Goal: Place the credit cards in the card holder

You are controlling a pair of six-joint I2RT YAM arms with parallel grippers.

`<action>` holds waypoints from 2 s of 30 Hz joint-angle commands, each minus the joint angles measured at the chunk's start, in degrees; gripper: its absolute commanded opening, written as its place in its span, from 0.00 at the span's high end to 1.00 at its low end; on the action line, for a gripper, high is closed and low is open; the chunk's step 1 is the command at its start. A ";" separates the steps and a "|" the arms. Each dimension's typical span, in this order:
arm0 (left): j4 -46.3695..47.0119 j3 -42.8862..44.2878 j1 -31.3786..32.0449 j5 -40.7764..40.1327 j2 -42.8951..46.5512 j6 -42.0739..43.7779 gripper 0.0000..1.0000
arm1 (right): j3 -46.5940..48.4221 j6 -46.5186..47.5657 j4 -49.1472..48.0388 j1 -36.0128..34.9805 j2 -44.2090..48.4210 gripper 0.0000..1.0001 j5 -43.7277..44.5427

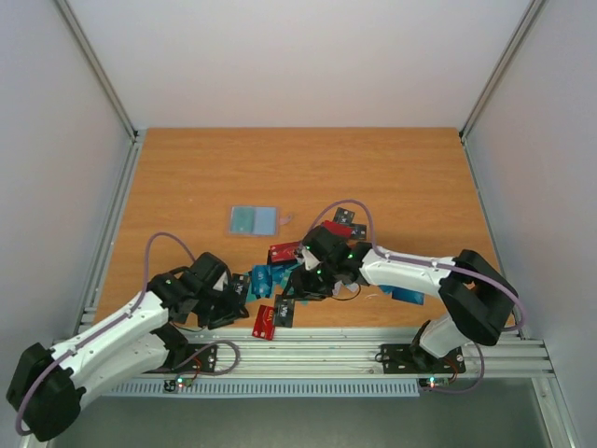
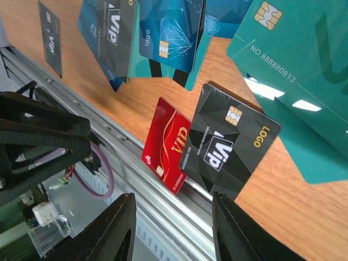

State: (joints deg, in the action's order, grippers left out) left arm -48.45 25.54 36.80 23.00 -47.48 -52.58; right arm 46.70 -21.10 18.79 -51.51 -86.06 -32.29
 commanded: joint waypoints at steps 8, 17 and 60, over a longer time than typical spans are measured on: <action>16.55 -8.14 5.99 -1.05 -0.07 -4.46 0.50 | 0.13 -2.48 -9.45 -0.52 -7.13 0.63 -5.57; 23.55 -12.09 7.49 0.85 -0.34 -5.77 0.45 | 0.00 -2.29 -11.96 -0.50 -10.85 0.65 -7.14; 32.91 -12.62 14.80 0.66 -10.23 -11.23 0.48 | -2.96 -1.44 -15.72 -0.44 -17.49 0.67 -7.10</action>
State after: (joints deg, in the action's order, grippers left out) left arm -23.14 14.37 51.24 23.94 -55.64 -63.09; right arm 45.41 -23.22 2.74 -51.48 -101.45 -40.34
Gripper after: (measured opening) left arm 0.530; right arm 0.333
